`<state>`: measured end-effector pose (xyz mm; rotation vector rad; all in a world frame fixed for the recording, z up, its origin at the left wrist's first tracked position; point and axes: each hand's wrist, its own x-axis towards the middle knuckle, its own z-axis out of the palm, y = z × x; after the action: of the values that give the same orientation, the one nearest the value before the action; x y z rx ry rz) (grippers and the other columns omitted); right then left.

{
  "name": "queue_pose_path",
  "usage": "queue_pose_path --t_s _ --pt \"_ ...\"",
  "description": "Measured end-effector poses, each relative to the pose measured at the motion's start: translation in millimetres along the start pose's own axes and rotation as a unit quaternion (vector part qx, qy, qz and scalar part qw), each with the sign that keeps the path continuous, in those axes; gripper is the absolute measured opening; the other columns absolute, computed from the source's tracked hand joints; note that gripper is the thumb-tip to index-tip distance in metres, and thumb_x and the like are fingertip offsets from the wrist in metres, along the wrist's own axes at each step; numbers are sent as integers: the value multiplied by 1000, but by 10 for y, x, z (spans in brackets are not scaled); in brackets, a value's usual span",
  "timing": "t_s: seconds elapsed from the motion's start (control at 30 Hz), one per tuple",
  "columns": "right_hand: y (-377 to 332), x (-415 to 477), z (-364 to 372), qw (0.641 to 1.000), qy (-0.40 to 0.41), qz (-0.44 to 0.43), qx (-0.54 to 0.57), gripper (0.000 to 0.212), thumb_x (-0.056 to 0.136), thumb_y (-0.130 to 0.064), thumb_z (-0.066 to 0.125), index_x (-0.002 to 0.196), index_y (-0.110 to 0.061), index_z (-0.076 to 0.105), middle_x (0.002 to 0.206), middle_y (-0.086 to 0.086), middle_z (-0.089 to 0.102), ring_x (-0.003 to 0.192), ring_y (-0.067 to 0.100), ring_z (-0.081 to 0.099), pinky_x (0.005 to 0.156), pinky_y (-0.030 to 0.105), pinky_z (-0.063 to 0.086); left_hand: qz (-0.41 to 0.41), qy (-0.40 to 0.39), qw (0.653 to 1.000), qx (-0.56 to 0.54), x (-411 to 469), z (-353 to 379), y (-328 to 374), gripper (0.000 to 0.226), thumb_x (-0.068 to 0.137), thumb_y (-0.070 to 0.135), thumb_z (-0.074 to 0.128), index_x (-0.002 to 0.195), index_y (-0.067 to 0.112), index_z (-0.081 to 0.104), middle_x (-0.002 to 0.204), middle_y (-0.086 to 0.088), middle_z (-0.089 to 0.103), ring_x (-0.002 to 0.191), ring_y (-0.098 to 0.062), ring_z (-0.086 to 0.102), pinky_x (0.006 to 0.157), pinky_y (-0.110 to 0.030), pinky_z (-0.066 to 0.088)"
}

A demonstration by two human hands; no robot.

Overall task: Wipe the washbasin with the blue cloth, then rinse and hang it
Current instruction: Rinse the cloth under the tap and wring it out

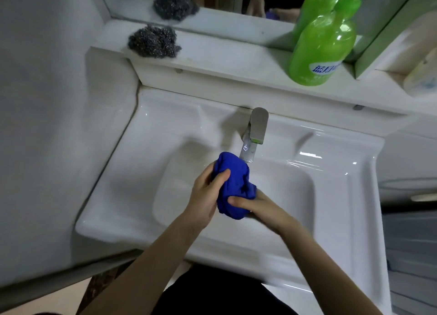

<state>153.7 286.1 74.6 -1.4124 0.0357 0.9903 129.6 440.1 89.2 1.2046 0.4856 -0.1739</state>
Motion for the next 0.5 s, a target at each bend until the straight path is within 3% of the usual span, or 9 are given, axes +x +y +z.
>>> queue_pose_path --t_s 0.13,0.27,0.37,0.43,0.47,0.5 --pt "-139 -95 -163 996 42 -25 -68 86 59 -43 84 135 -17 53 121 2 69 111 17 66 101 39 50 9 -25 1000 -11 -57 -80 99 23 95 10 56 117 8 63 117 -21 65 112 -37 62 97 -48 52" --pt "-41 -88 217 994 20 -103 18 60 72 -21 77 127 -8 57 115 11 68 112 26 65 92 36 54 -20 -14 999 -29 -197 152 100 25 98 15 51 118 11 63 116 -14 69 115 -28 63 100 -43 50" --pt "22 -115 362 985 71 -96 123 42 73 -11 73 112 -1 63 99 17 68 94 32 67 75 35 56 -119 -61 990 -49 -227 167 231 35 98 27 39 122 15 63 117 -10 70 113 -27 63 87 -38 50" --pt "-2 -154 333 988 59 -57 130 45 66 -17 75 108 -2 64 94 15 66 80 25 65 66 32 54 -84 -128 986 66 -191 67 392 42 87 19 44 124 17 62 108 -15 70 94 -29 63 73 -36 46" --pt "-14 -168 291 990 38 -39 129 49 64 -20 74 109 -3 63 94 13 65 75 22 63 64 31 52 -21 -150 973 174 -168 -1 461 48 81 10 46 125 20 62 101 -12 68 86 -27 61 71 -35 46" --pt "-35 -182 241 991 13 -21 133 53 63 -22 73 111 -3 61 93 11 64 71 19 61 61 29 50 59 -151 938 308 -142 -83 519 57 78 2 46 128 25 59 105 -6 67 89 -22 61 76 -32 47"
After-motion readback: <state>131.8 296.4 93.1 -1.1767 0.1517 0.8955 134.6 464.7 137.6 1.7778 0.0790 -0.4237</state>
